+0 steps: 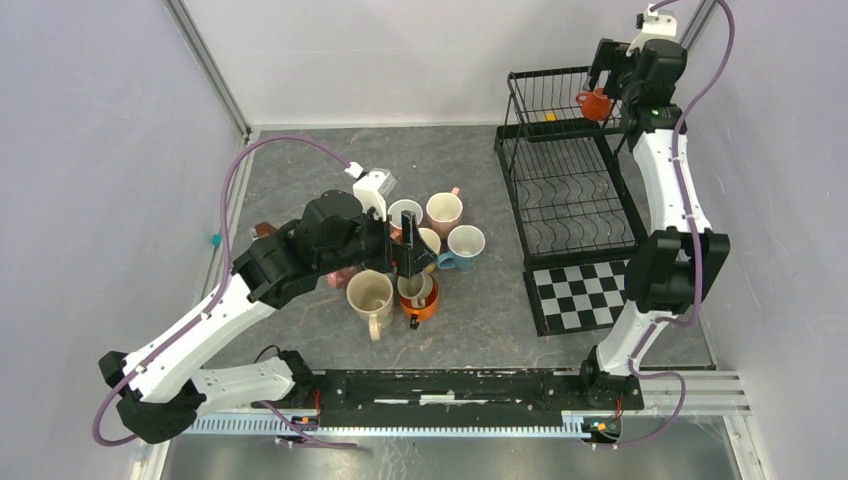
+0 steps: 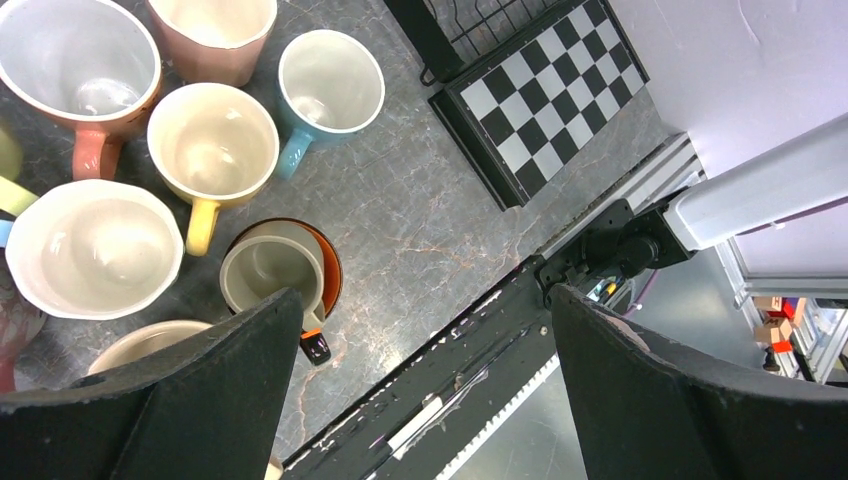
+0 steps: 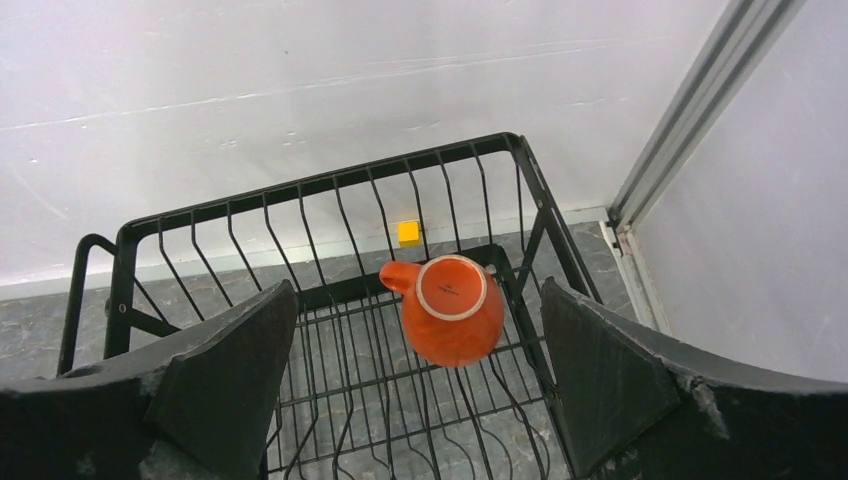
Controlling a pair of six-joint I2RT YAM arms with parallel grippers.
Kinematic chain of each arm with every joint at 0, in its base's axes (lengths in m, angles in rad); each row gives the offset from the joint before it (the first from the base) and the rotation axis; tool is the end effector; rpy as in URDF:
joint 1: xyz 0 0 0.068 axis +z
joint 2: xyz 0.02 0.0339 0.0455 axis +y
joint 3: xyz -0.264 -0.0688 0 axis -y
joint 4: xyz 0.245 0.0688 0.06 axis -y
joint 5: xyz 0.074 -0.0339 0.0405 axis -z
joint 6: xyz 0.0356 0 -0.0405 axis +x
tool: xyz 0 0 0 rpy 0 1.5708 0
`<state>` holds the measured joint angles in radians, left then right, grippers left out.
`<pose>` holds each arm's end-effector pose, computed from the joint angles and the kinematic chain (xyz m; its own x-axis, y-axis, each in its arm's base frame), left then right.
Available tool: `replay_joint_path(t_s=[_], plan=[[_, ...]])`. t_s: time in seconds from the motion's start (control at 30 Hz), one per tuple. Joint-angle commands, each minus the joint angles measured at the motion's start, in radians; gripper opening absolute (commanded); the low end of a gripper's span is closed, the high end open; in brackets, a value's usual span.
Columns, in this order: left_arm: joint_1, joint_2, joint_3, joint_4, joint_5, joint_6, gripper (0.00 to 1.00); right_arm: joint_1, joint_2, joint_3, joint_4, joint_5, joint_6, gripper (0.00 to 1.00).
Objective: Unload the cups from the dish rack
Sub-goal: Unload the cup from the dish rack.
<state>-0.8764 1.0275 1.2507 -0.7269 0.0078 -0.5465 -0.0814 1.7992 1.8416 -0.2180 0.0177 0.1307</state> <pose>0.1311 -0.1578 0.3993 -0.6655 -0.0129 -0.7463 0.4997 0.7350 -0.4584 0.4284 -0.0356 0.4218 -0.1598 0.1438 -0.9766 0.1205 0.9848 0.1253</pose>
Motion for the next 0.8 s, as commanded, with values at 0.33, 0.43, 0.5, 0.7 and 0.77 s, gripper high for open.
replay_joint_path(t_s=[0.33,0.43,0.5,0.7,0.77], plan=[[0.003,-0.022,0.054,0.007,-0.032,0.086,1.00,-0.026,0.130,0.073,0.083,-0.024,-0.028,0.94],[0.002,-0.029,0.051,0.007,-0.042,0.085,1.00,-0.026,0.153,0.077,0.086,0.006,-0.029,0.93],[0.003,-0.032,0.051,0.005,-0.040,0.089,1.00,-0.026,0.172,0.078,0.087,0.010,-0.029,0.92],[0.002,-0.030,0.052,-0.009,-0.049,0.095,1.00,-0.026,0.213,0.090,0.100,0.013,-0.028,0.88],[0.001,-0.030,0.052,-0.011,-0.050,0.096,1.00,-0.026,0.231,0.104,0.097,0.020,-0.035,0.86]])
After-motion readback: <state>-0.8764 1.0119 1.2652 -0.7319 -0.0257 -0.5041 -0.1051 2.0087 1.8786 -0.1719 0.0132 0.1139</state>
